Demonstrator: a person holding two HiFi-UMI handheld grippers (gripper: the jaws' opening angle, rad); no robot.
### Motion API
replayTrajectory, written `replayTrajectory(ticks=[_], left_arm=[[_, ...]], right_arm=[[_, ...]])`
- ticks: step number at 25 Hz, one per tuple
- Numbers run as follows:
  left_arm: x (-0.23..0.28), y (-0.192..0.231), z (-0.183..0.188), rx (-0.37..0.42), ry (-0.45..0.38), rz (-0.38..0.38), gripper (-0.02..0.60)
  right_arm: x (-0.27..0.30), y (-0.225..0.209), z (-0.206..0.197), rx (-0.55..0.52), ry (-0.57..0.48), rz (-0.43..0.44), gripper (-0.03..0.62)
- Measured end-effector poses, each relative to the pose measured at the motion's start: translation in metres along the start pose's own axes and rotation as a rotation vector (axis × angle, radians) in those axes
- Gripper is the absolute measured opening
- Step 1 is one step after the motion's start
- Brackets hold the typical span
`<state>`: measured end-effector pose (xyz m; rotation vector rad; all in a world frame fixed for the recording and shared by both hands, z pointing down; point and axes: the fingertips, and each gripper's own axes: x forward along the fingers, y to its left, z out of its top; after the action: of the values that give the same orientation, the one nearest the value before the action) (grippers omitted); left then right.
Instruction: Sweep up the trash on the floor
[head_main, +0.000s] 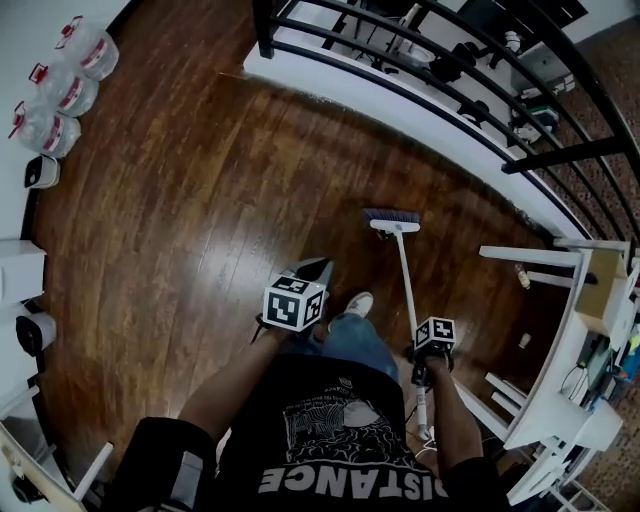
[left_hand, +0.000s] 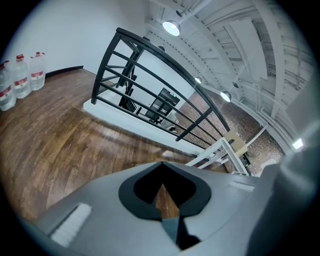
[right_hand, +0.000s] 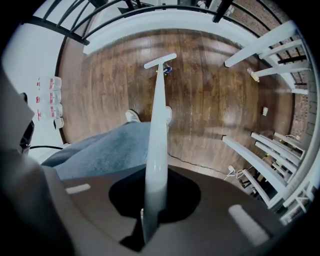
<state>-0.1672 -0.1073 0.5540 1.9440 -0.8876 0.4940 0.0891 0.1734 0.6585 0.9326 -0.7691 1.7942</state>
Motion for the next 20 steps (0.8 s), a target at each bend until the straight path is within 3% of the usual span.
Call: replayTrajectory(ticks=[8, 20], left_arm=[[0.006, -0.016, -0.022, 0.038, 0.085, -0.046, 0.005], [0.029, -0.071, -0.031, 0.130, 0.127, -0.043, 0.005]], right_arm=[[-0.015, 0.027, -0.013, 0.066, -0.127, 0.140, 0.000], [-0.022, -0.005, -0.017, 0.079, -0.221, 0.195, 0.000]])
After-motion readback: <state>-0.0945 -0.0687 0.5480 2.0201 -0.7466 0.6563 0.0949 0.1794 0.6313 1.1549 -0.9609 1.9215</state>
